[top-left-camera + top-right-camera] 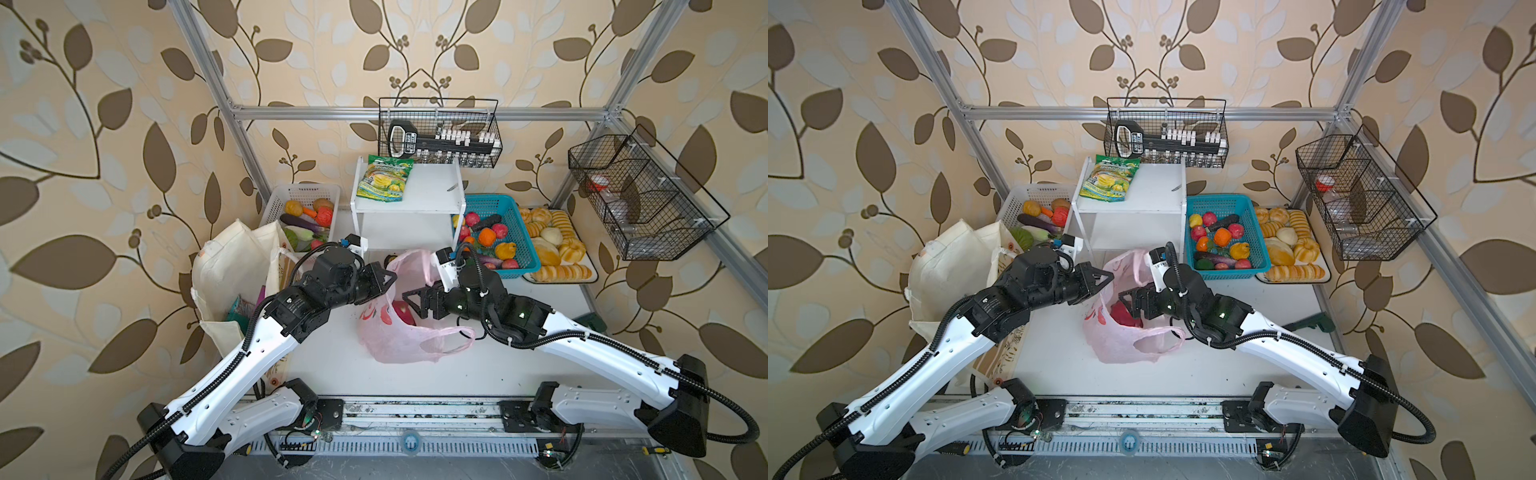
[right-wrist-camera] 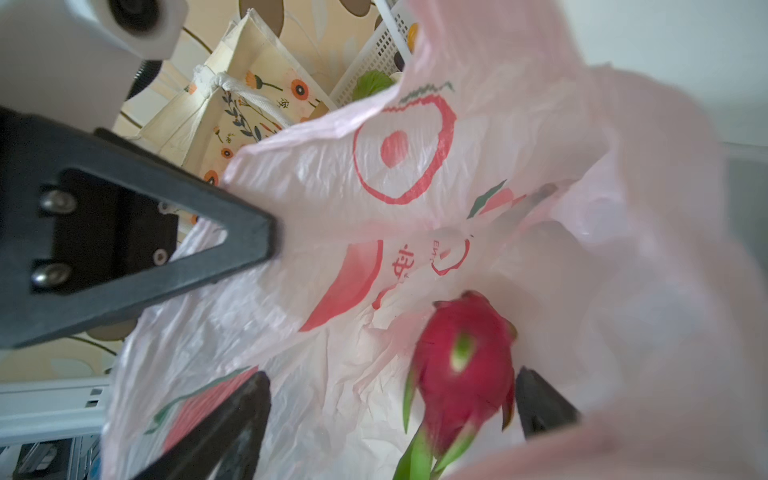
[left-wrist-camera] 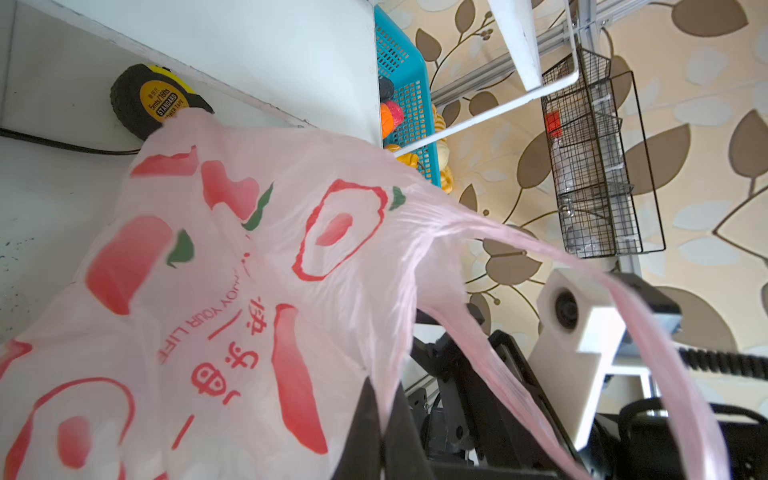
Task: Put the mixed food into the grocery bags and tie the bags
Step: 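Open the right gripper and withdraw it from the bag, then reach the right gripper into the teal basket and grasp the yellow pear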
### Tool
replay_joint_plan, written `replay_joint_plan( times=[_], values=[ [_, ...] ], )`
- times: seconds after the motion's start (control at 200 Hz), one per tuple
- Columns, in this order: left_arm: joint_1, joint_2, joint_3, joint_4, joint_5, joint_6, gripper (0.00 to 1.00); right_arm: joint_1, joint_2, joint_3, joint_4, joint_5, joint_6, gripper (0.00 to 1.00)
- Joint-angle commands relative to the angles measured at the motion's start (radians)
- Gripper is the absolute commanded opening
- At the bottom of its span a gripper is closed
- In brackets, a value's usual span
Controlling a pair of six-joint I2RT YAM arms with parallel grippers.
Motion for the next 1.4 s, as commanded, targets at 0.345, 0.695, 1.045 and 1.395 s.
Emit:
replay_joint_plan(
  times=[0.345, 0.695, 1.045, 1.395],
  values=[
    [0.078, -0.03, -0.014, -0.044, -0.055, -0.051, 0.0, -0.162, -0.203, -0.022, -0.083, -0.402, -0.164, 0.89],
    [0.112, 0.015, -0.002, -0.021, -0.031, -0.035, 0.0, -0.467, -0.409, -0.159, -0.262, -0.076, -0.019, 0.8],
    [0.117, -0.014, 0.006, -0.042, 0.002, 0.062, 0.0, -0.821, 0.146, 0.066, -0.298, 0.28, -0.132, 0.69],
    [0.117, 0.002, 0.015, -0.064, 0.022, 0.101, 0.0, -0.855, 0.547, 0.373, -0.258, 0.314, -0.134, 0.71]
  ],
)
